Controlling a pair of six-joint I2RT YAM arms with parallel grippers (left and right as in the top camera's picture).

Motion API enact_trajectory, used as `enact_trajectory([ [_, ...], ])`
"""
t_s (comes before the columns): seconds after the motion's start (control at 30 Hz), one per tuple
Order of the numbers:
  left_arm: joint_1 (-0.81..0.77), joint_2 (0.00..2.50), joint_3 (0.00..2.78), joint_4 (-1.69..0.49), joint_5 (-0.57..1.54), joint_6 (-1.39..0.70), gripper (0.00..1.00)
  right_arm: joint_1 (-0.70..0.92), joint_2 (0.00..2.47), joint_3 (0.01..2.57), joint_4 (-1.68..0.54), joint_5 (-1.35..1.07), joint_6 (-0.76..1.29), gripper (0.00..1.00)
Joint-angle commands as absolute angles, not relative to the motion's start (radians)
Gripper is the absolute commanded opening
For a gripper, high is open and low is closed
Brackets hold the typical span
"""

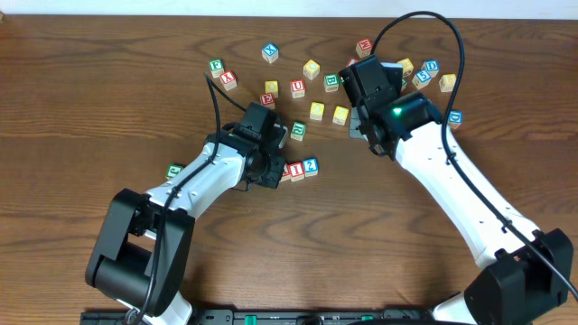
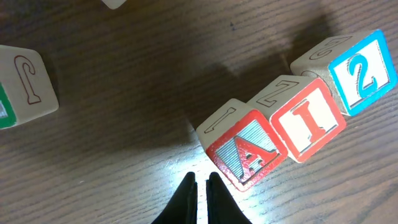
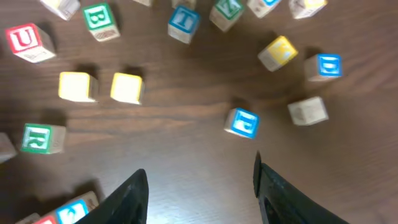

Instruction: Spell out AI2

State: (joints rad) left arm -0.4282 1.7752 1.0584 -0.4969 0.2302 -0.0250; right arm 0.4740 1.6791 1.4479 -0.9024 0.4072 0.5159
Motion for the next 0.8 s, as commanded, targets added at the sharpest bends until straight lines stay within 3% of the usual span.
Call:
enact_trajectory([
  [0.0, -0.428, 1.782, 1.048, -0.496, 0.217, -0.012, 0.08, 0.466, 1.699, 1.335, -0.810, 0.302, 0.531, 0.49],
  [0.3, -0.428, 1.782, 1.048, -0.489, 0.217, -0.012, 0.08, 0.533, 1.702, 1.154, -0.598, 0.199, 0.554, 0.49],
  [0.77, -0.428, 1.782, 1.048, -0.488, 0.217, -0.012, 0.08, 0.596, 1.704, 1.073, -0.527, 0.227, 0.613, 0.38],
])
